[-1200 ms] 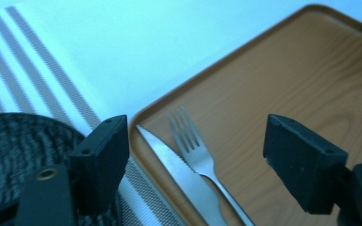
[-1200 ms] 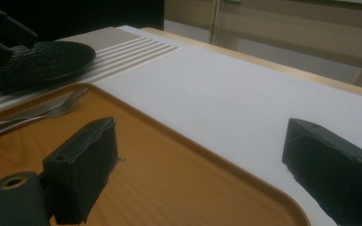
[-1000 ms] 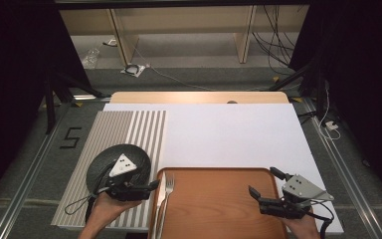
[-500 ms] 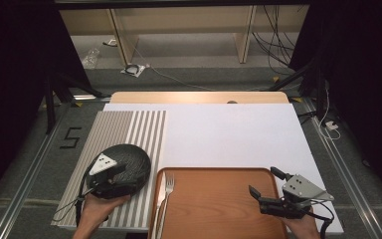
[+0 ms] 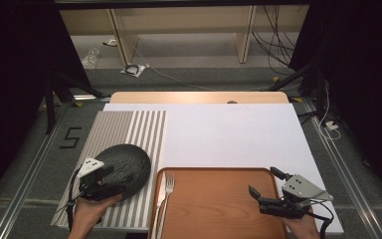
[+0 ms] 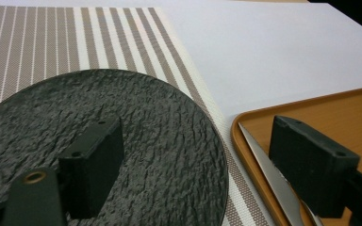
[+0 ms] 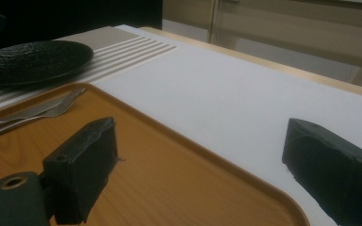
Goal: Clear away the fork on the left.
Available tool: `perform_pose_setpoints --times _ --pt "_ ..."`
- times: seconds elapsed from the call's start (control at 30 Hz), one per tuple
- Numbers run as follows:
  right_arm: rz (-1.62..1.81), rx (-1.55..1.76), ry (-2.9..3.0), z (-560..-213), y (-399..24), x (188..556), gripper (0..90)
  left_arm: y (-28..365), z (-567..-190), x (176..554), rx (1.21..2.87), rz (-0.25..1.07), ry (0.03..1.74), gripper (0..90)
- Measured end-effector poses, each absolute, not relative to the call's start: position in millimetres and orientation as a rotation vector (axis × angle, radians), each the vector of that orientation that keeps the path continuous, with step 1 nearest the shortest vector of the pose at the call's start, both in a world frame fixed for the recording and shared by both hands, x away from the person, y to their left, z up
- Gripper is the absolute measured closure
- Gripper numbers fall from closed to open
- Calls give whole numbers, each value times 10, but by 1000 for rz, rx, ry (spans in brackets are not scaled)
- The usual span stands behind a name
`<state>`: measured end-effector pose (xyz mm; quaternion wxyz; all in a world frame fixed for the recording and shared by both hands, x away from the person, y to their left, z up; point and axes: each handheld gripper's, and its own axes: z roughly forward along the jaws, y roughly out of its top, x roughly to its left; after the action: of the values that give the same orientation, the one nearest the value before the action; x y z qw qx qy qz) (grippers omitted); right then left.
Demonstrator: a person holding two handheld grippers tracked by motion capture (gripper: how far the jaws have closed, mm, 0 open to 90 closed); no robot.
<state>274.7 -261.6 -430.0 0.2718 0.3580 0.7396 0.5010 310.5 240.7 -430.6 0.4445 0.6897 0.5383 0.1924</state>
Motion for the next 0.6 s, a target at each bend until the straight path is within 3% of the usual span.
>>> perform_pose_setpoints --times 0.6 --pt "1347 965 1993 -4301 -2617 2741 118 2680 -4389 3037 1583 467 1540 179"
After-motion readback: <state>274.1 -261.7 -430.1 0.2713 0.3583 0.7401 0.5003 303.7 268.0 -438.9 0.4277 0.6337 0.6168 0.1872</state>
